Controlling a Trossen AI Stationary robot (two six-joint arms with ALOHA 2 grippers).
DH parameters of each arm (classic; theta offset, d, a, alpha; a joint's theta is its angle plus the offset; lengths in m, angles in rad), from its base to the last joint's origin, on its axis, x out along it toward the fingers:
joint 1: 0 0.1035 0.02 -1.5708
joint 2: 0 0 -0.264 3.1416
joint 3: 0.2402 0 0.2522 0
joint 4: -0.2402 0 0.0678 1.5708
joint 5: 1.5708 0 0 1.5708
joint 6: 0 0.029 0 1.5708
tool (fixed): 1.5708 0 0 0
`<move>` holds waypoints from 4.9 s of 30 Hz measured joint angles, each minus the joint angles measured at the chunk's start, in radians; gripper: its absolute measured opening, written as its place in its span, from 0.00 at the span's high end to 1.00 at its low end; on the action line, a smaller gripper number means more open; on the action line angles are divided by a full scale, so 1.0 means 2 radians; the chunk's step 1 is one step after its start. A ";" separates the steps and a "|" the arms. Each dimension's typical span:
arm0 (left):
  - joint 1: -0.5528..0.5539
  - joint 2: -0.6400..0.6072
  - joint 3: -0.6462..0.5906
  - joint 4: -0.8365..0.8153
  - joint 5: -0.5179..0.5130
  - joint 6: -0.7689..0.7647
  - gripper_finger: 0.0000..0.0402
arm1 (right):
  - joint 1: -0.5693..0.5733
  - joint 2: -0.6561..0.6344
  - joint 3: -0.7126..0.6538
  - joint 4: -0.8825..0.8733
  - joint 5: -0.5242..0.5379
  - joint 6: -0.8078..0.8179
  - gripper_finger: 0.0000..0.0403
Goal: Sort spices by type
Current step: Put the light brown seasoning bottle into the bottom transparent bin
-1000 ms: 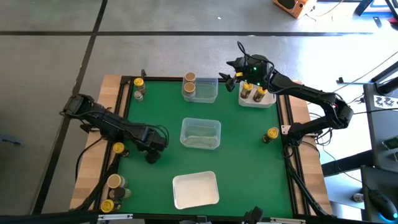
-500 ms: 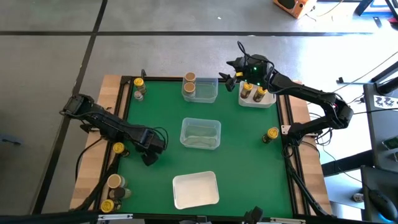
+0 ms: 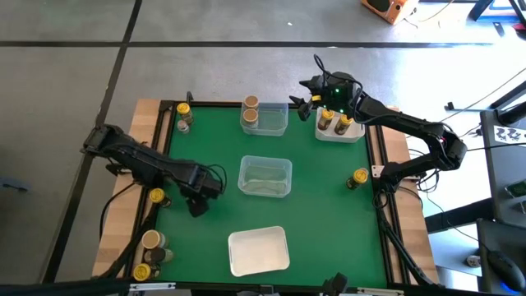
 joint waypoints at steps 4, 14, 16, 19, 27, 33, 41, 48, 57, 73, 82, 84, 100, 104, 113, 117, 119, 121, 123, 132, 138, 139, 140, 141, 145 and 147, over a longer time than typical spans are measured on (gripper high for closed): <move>0.022 0.000 0.076 -0.028 -0.054 0.023 0.54 | 0.000 0.000 0.000 0.004 0.000 0.000 0.21; 0.072 0.000 0.212 0.027 -0.131 0.108 0.53 | 0.000 0.000 0.000 0.006 0.000 0.000 0.21; 0.078 0.000 0.218 0.054 -0.136 0.124 0.53 | 0.000 0.000 0.000 0.006 0.000 0.000 0.21; 0.088 0.009 0.221 0.094 -0.139 0.145 0.53 | 0.000 0.000 0.000 0.006 0.000 0.000 0.21; 0.109 0.078 0.243 0.153 -0.132 0.150 0.53 | 0.000 0.000 0.000 0.005 0.000 -0.002 0.21; 0.124 0.149 0.295 0.131 -0.132 0.195 0.52 | 0.000 0.000 0.000 0.005 0.000 -0.002 0.21; 0.143 0.212 0.300 0.120 -0.120 0.244 0.52 | 0.000 0.000 0.000 0.000 0.000 -0.002 0.21; 0.156 0.259 0.300 0.111 -0.118 0.261 0.52 | 0.000 0.000 0.000 -0.006 0.000 -0.002 0.21; 0.156 0.290 0.300 0.109 -0.118 0.279 0.48 | 0.000 0.000 0.000 -0.006 0.000 -0.002 0.21; 0.156 0.258 0.312 0.088 -0.114 0.277 0.26 | 0.000 0.000 0.000 -0.006 0.000 -0.002 0.21; 0.137 0.155 0.312 0.022 -0.222 0.212 0.24 | 0.000 0.000 0.000 -0.010 0.000 -0.002 0.21; 0.134 0.135 0.312 -0.006 -0.265 0.188 0.24 | 0.000 0.000 0.000 -0.010 0.000 -0.002 0.21; 0.224 -0.052 0.153 -0.090 -0.374 0.000 0.24 | 0.000 0.000 0.000 -0.014 -0.001 0.013 0.21; 0.268 -0.072 0.105 -0.081 -0.373 -0.012 0.24 | 0.000 0.000 0.000 -0.010 0.000 0.013 0.21; 0.343 -0.060 0.049 -0.006 -0.378 -0.002 0.24 | 0.000 0.000 0.000 -0.008 0.000 0.013 0.21; 0.363 -0.060 0.026 0.028 -0.385 -0.005 0.24 | 0.000 0.000 0.000 -0.008 0.000 0.013 0.21; 0.371 -0.059 0.011 0.042 -0.385 -0.012 0.24 | 0.000 0.000 0.000 -0.008 0.000 0.013 0.21; 0.380 -0.059 -0.004 0.055 -0.392 -0.015 0.24 | 0.000 0.000 0.000 -0.009 0.000 0.013 0.21; 0.387 -0.059 -0.020 0.082 -0.399 -0.020 0.24 | 0.000 0.000 0.000 -0.008 0.000 0.013 0.21; 0.423 -0.059 -0.065 0.164 -0.402 -0.013 0.24 | 0.000 0.000 0.000 -0.006 0.000 0.013 0.21; 0.450 -0.059 -0.089 0.185 -0.404 -0.013 0.24 | 0.000 0.000 0.000 -0.005 0.000 0.013 0.21; 0.454 -0.059 -0.091 0.185 -0.405 -0.013 0.24 | 0.000 0.000 0.000 -0.005 0.000 0.013 0.21; 0.459 -0.059 -0.093 0.186 -0.408 -0.013 0.24 | 0.000 0.000 0.000 -0.005 0.000 0.013 0.21; 0.463 -0.059 -0.096 0.192 -0.410 -0.012 0.24 | 0.000 0.000 0.000 -0.005 0.000 0.013 0.21; 0.476 -0.059 -0.110 0.225 -0.411 0.009 0.24 | 0.000 0.000 0.000 -0.005 0.000 0.013 0.21; 0.483 -0.059 -0.118 0.244 -0.411 0.018 0.24 | 0.000 0.000 0.000 -0.005 0.000 0.013 0.21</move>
